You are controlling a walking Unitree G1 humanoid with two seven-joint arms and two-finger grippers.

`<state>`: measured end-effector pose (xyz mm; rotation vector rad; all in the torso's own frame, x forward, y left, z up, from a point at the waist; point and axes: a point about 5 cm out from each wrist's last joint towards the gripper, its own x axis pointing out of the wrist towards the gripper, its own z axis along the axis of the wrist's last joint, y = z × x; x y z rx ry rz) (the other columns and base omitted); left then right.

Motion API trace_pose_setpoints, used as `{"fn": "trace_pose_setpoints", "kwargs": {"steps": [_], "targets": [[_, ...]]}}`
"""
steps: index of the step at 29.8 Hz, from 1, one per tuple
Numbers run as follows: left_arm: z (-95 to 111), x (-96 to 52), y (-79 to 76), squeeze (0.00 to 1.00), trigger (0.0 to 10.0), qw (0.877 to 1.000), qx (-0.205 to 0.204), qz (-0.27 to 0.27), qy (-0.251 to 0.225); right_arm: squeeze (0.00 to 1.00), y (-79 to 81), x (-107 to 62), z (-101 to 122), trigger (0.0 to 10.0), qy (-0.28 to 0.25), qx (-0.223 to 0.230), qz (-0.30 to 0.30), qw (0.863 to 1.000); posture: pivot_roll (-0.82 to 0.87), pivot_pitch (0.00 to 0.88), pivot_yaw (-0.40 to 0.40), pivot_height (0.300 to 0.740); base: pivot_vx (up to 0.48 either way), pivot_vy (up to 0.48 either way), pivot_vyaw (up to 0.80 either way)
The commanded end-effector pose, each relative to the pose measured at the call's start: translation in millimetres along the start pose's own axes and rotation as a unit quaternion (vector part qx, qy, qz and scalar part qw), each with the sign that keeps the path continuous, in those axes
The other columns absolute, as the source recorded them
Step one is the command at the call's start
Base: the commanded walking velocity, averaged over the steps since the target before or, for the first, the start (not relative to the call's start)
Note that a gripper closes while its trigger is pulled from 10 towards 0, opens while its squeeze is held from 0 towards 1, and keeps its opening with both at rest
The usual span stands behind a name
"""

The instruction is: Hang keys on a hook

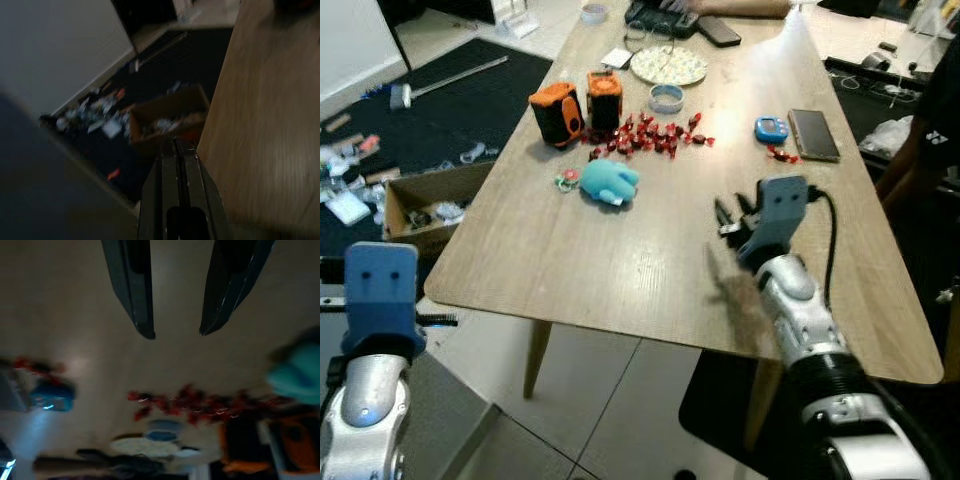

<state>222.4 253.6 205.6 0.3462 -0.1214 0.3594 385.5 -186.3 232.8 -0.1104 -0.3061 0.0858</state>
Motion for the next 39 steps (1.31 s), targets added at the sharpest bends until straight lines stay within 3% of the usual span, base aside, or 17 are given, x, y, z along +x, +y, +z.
{"fn": "trace_pose_setpoints", "kwargs": {"steps": [1, 6, 10, 11, 12, 15, 18, 20, 21, 22, 25, 28, 29, 30, 32, 35, 39], "targets": [[-3, -7.6, 10.4, 0.00, 10.0, 1.000, 0.018, 0.019, 0.015, 0.00, -16.5, -4.2, -8, 10.0, 0.012, -0.010, -0.031, 0.999, 0.27, 0.391, -0.033, 0.740, 0.000, 0.000, 0.00], [-1, -13.5, 10.8, 0.00, 10.0, 0.999, 0.025, 0.016, 0.015, 0.00, -30.3, -2.5, -5, 10.0, 0.009, -0.024, -0.035, 0.999, 0.27, 0.396, -0.042, 0.740, 0.000, 0.000, 0.00], [20, -5.8, -23.3, 0.00, 10.0, 0.997, 0.049, -0.052, -0.030, 0.00, -17.1, 1.1, -5, 10.0, 0.001, -0.015, 0.002, 1.000, 0.27, 0.379, -0.046, 0.740, 0.000, 0.000, 0.00], [20, -5.8, -23.3, 0.00, 10.0, 0.997, 0.049, -0.052, -0.030, 0.00, -17.1, 1.1, -5, 10.0, 0.001, -0.015, 0.002, 1.000, 0.27, 0.379, -0.046, 0.740, 0.000, 0.000, 0.00], [31, 3.0, -47.0, 0.00, 10.0, 0.994, 0.040, -0.090, -0.055, 0.00, -4.6, -2.2, -10, 10.0, -0.002, -0.005, 0.018, 1.000, 0.25, 0.360, -0.045, 0.740, 0.000, 0.000, 0.00], [42, 11.6, -72.0, 0.00, 10.0, 0.987, 0.028, -0.134, -0.079, 0.00, 4.7, -8.3, -14, 10.0, -0.009, 0.001, 0.032, 0.999, 0.22, 0.340, -0.041, 0.740, 0.000, 0.000, 0.00], [49, 17.3, -90.0, 0.00, 10.0, 0.982, 0.018, -0.168, -0.088, 0.00, 7.4, -14.6, -15, 10.0, -0.018, -0.002, 0.041, 0.999, 0.21, 0.327, -0.035, 0.740, 0.000, 0.000, 0.00], [54, 24.1, -109.2, 0.00, 10.0, 0.976, 0.010, -0.198, -0.087, 0.00, 0.6, -23.6, -14, 10.0, -0.027, -0.017, 0.027, 0.999, 0.17, 0.308, -0.020, 0.740, 0.000, 0.000, 0.00], [54, 24.1, -109.2, 0.00, 10.0, 0.976, 0.010, -0.198, -0.087, 0.00, 0.6, -23.6, -14, 10.0, -0.027, -0.017, 0.027, 0.999, 0.17, 0.308, -0.020, 0.740, 0.000, 0.000, 0.00], [55, 29.6, -120.1, 0.00, 10.0, 0.975, 0.008, -0.209, -0.082, 0.00, -6.5, -29.4, -13, 10.0, -0.031, -0.024, 0.010, 0.999, 0.13, 0.292, -0.001, 0.740, 0.000, 0.000, 0.00], [55, 29.6, -120.1, 0.00, 10.0, 0.975, 0.008, -0.209, -0.082, 0.00, -6.5, -29.4, -13, 10.0, -0.031, -0.024, 0.010, 0.999, 0.13, 0.292, -0.001, 0.740, 0.000, 0.000, 0.00], [54, 46.9, -152.5, 0.00, 10.0, 0.970, 0.011, -0.240, -0.045, 0.00, -21.1, -45.2, -14, 10.0, -0.033, -0.035, -0.025, 0.999, 0.06, 0.260, 0.056, 0.740, 0.000, 0.000, 0.00], [54, 46.9, -152.5, 0.00, 10.0, 0.970, 0.011, -0.240, -0.045, 0.00, -21.1, -45.2, -14, 10.0, -0.033, -0.035, -0.025, 0.999, 0.06, 0.260, 0.056, 0.740, 0.000, 0.000, 0.00], [53, 54.6, -168.9, 0.00, 10.0, 0.968, 0.016, -0.250, -0.034, 0.00, -19.5, -49.0, -15, 10.0, -0.034, -0.033, -0.027, 0.999, 0.04, 0.249, 0.071, 0.740, 0.000, 0.000, 0.00], [52, 57.3, -177.4, 0.00, 10.0, 0.966, 0.017, -0.255, -0.030, 0.00, -13.7, -48.6, -14, 10.0, -0.037, -0.028, -0.018, 0.999, 0.03, 0.243, 0.077, 0.740, 0.000, 0.000, 0.00], [52, 61.0, -188.6, 0.00, 10.0, 0.966, 0.010, -0.257, -0.026, 0.00, -0.5, -47.0, -11, 10.0, -0.047, -0.013, 0.003, 0.999, 0.02, 0.231, 0.081, 0.740, 0.000, 0.000, 0.00], [59, 61.5, -190.0, 0.00, 10.0, 0.965, -0.016, -0.258, -0.044, 0.00, 8.9, -47.7, -9, 10.0, -0.055, 0.013, 0.015, 0.998, 0.02, 0.223, 0.074, 0.740, 0.000, 0.000, 0.00]]}}
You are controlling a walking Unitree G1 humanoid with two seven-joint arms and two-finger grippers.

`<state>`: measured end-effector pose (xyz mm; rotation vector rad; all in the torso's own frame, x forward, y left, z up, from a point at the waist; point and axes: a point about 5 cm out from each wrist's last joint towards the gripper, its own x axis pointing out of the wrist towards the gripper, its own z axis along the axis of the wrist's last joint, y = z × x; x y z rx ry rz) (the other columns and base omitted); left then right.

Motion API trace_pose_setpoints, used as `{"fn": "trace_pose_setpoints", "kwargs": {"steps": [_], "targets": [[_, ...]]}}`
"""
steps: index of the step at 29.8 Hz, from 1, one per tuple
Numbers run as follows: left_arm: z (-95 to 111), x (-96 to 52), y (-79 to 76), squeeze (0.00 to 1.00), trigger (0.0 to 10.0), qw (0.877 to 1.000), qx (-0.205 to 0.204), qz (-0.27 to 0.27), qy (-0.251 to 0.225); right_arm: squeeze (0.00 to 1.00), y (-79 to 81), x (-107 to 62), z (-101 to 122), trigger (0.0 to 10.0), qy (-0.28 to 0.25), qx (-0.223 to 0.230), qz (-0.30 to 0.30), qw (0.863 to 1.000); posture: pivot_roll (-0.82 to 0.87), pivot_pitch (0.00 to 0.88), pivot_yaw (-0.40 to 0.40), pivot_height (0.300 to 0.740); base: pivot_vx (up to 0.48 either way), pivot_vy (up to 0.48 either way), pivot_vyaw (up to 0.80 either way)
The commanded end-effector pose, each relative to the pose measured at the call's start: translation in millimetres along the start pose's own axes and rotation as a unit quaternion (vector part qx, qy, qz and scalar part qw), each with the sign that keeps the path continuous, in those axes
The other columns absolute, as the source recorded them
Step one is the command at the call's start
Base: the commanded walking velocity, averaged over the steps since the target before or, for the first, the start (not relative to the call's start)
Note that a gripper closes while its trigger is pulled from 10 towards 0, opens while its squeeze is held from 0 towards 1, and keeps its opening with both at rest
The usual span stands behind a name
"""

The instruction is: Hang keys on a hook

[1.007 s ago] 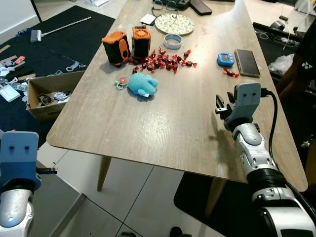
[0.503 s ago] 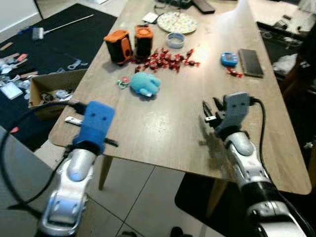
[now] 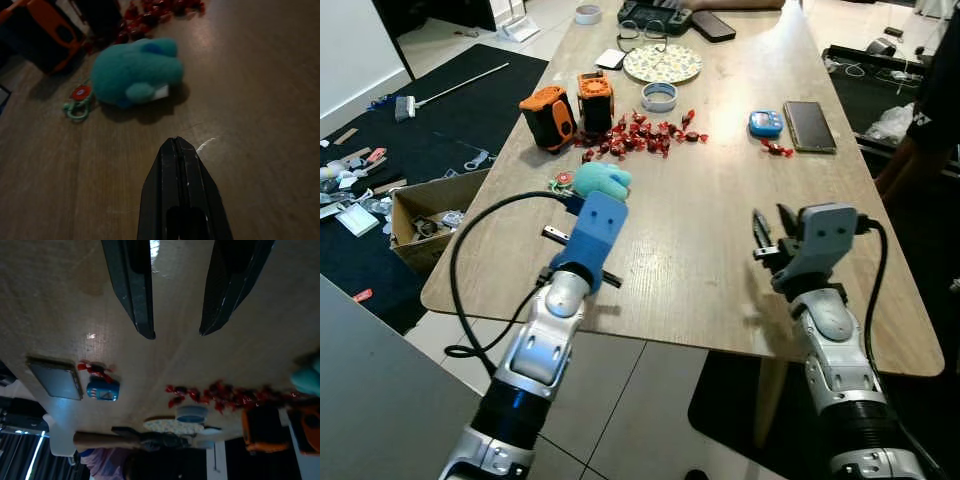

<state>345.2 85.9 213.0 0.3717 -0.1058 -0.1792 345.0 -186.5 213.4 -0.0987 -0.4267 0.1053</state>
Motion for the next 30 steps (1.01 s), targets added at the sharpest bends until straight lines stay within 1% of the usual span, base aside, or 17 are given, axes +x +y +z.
{"fn": "trace_pose_setpoints", "kwargs": {"steps": [1, 2, 4, 5, 8, 10, 14, 17, 18, 19, 23, 26, 30], "targets": [[0, 0.3, -0.2, 0.00, 10.0, 1.000, -0.011, 0.005, -0.006, 0.00, 4.1, -3.7, -2, 10.0, 0.006, 0.010, 0.008, 1.000, 0.02, 0.223, 0.074, 0.740, 0.000, 0.000, 0.00], [4, -1.0, 0.8, 0.00, 10.0, 1.000, -0.020, 0.003, -0.022, 0.00, 6.0, -4.8, -1, 10.0, 0.001, 0.022, 0.008, 1.000, 0.02, 0.219, 0.069, 0.740, 0.000, 0.000, 0.00], [13, -11.4, 8.9, 0.00, 10.0, 0.996, -0.048, 0.009, -0.080, 0.00, 7.9, -11.2, 9, 10.0, -0.026, 0.048, 0.003, 0.999, 0.03, 0.202, 0.046, 0.740, 0.000, 0.000, 0.00], [13, -11.4, 8.9, 0.00, 10.0, 0.996, -0.048, 0.009, -0.080, 0.00, 7.9, -11.2, 9, 10.0, -0.026, 0.048, 0.003, 0.999, 0.03, 0.202, 0.046, 0.740, 0.000, 0.000, 0.00], [18, -18.9, 17.4, 0.00, 10.0, 0.992, -0.059, 0.023, -0.111, 0.00, 7.6, -14.4, 20, 10.0, -0.044, 0.052, -0.001, 0.998, 0.03, 0.199, 0.042, 0.740, 0.000, 0.000, 0.00], [22, -25.4, 23.3, 0.00, 10.0, 0.990, -0.063, 0.032, -0.126, 0.00, 6.6, -17.3, 26, 10.0, -0.052, 0.043, 0.001, 0.998, 0.05, 0.189, 0.037, 0.740, 0.000, 0.000, 0.00], [23, -32.6, 28.7, 0.00, 10.0, 0.989, -0.064, 0.036, -0.130, 0.00, 6.7, -21.7, 29, 10.0, -0.055, 0.044, 0.003, 0.998, 0.05, 0.182, 0.040, 0.740, 0.000, 0.000, 0.00], [21, -41.2, 31.7, 0.00, 10.0, 0.989, -0.071, 0.035, -0.127, 0.00, 11.8, -29.8, 27, 10.0, -0.048, 0.054, 0.007, 0.997, 0.05, 0.171, 0.048, 0.740, 0.000, 0.000, 0.00], [21, -41.2, 31.7, 0.00, 10.0, 0.989, -0.071, 0.035, -0.127, 0.00, 11.8, -29.8, 27, 10.0, -0.048, 0.054, 0.007, 0.997, 0.05, 0.171, 0.048, 0.740, 0.000, 0.000, 0.00], [18, -48.1, 32.6, 0.00, 10.0, 0.989, -0.076, 0.037, -0.119, 0.00, 19.7, -38.9, 24, 10.0, -0.037, 0.060, 0.012, 0.997, 0.06, 0.163, 0.052, 0.740, 0.000, 0.000, 0.00], [15, -51.8, 33.1, 0.00, 10.0, 0.990, -0.076, 0.038, -0.114, 0.00, 23.9, -44.1, 21, 10.0, -0.030, 0.062, 0.015, 0.998, 0.06, 0.163, 0.052, 0.740, 0.000, 0.000, 0.00], [12, -58.9, 36.3, 0.00, 10.0, 0.990, -0.079, 0.044, -0.108, 0.00, 25.6, -55.1, 14, 10.0, -0.009, 0.062, 0.009, 0.998, 0.06, 0.151, 0.063, 0.740, 0.000, 0.000, 0.00], [14, -58.3, 36.3, 0.00, 10.0, 0.990, -0.073, 0.039, -0.110, 0.00, 25.3, -56.0, 13, 10.0, -0.004, 0.059, 0.008, 0.998, 0.06, 0.149, 0.066, 0.740, 0.000, 0.000, 0.00]]}}
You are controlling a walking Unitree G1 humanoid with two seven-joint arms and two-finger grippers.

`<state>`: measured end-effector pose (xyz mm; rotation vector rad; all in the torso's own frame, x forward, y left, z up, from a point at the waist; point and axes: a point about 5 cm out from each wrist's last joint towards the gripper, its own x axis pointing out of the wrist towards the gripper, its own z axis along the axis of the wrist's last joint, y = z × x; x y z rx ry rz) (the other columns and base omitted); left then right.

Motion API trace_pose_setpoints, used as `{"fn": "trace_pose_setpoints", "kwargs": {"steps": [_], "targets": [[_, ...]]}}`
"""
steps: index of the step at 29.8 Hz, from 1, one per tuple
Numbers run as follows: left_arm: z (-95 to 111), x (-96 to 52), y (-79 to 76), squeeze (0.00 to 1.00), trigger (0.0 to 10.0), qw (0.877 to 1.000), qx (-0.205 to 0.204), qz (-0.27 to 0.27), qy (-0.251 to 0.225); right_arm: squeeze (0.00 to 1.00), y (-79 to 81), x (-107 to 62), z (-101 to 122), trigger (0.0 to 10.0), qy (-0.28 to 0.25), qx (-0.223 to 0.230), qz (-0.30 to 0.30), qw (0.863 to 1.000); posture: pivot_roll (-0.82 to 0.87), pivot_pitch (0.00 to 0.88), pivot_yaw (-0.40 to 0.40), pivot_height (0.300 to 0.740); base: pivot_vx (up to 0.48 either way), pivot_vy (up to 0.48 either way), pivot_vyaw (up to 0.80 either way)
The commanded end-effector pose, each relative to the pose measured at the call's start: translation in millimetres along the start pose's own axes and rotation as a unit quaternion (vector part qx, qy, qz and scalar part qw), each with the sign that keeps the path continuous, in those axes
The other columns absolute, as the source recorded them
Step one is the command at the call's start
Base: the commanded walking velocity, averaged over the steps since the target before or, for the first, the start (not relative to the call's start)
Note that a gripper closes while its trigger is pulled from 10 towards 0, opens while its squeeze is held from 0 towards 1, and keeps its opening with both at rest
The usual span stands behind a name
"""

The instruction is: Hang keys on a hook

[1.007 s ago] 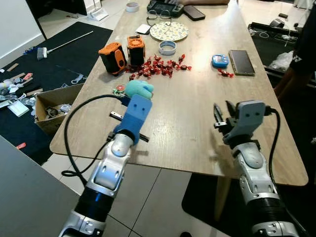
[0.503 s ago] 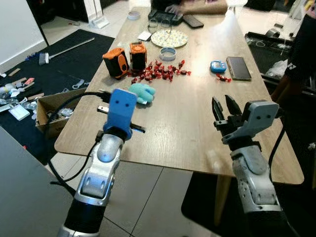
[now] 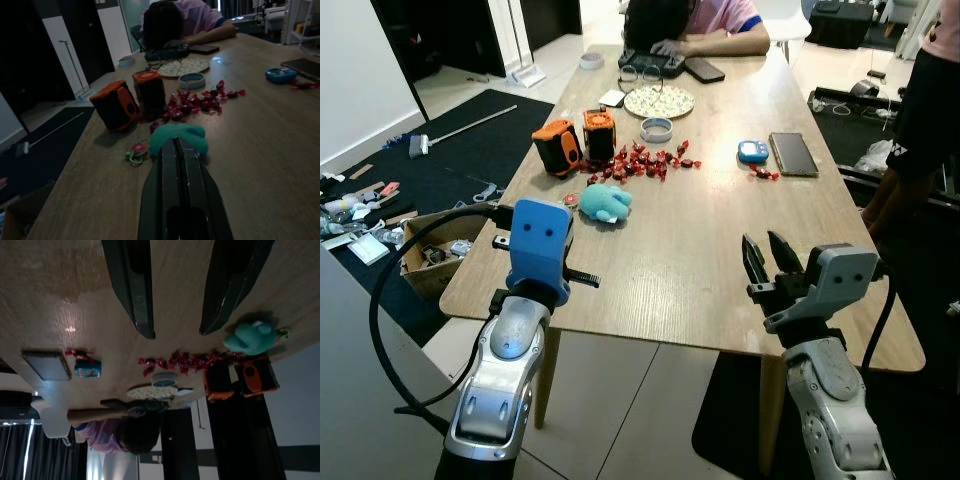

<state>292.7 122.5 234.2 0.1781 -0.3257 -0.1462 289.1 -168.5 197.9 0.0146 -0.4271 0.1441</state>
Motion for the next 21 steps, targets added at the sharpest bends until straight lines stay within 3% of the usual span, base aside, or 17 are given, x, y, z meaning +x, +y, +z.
{"fn": "trace_pose_setpoints", "kwargs": {"steps": [1, 17, 21], "targets": [[0.6, -1.1, 3.2, 0.00, 10.0, 1.000, 0.010, -0.003, 0.002, 0.00, 1.4, -1.4, 2.0, 10.0, 0.000, 0.000, 0.001, 1.000, 0.06, 0.149, 0.066, 0.740, 0.000, 0.000, 0.00], [5.1, 2.4, -0.2, 0.00, 10.0, 1.000, 0.021, -0.013, -0.010, 0.00, 9.5, 0.6, 0.2, 10.0, 0.009, 0.000, 0.014, 1.000, 0.06, 0.148, 0.068, 0.740, 0.000, 0.000, 0.00], [4.6, 2.9, 0.7, 0.00, 10.0, 1.000, 0.027, -0.011, -0.010, 0.00, 10.0, 1.4, 0.1, 10.0, 0.009, 0.001, 0.015, 1.000, 0.06, 0.148, 0.068, 0.740, 0.459, 0.000, 0.00]]}}
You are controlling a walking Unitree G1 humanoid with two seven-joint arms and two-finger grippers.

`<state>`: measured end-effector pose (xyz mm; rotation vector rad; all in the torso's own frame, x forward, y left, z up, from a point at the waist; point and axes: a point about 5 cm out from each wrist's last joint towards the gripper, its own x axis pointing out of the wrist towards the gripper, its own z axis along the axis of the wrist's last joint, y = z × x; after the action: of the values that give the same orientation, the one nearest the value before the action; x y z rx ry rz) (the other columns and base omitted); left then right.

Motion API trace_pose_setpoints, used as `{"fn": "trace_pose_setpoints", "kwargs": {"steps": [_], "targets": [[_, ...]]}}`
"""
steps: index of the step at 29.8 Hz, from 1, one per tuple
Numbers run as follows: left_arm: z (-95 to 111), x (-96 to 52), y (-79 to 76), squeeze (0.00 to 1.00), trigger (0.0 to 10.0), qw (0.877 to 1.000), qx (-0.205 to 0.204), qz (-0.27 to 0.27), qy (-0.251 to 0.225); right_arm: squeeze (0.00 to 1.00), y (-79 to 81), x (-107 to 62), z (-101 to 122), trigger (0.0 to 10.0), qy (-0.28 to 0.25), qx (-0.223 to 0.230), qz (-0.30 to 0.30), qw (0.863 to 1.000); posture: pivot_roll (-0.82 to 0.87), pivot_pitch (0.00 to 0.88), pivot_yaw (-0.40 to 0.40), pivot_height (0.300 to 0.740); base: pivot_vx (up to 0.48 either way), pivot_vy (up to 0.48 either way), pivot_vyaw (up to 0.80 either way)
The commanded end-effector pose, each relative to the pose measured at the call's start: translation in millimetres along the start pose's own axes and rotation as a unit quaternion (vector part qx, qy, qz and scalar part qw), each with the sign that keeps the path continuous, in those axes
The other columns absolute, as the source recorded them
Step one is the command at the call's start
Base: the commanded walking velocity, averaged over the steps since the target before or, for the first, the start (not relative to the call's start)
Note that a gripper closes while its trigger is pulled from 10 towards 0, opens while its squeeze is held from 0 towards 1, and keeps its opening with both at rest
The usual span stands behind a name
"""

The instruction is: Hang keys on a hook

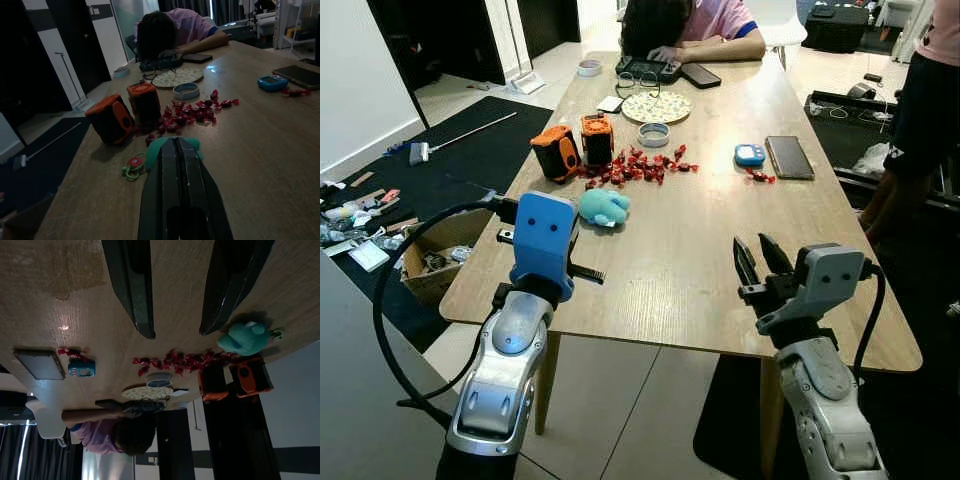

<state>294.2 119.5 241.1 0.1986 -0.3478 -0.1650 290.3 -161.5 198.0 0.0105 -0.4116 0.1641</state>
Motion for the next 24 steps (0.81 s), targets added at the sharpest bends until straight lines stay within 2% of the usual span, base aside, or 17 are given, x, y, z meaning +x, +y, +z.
{"fn": "trace_pose_setpoints", "kwargs": {"steps": [1, 24], "targets": [[-2.0, -1.0, 2.0, 0.00, 10.0, 1.000, 0.018, 0.000, 0.002, 0.00, 3.3, -0.6, 0.6, 10.0, 0.001, 0.000, 0.005, 1.000, 0.06, 0.149, 0.065, 0.740, 0.480, 0.000, 0.00], [-1.9, 0.9, 1.9, 0.00, 10.0, 1.000, 0.018, 0.004, 0.006, 0.00, 4.8, -0.4, -1.4, 10.0, 0.007, 0.003, 0.008, 1.000, 0.07, 0.155, 0.064, 0.740, 0.480, 0.000, 0.00]]}}
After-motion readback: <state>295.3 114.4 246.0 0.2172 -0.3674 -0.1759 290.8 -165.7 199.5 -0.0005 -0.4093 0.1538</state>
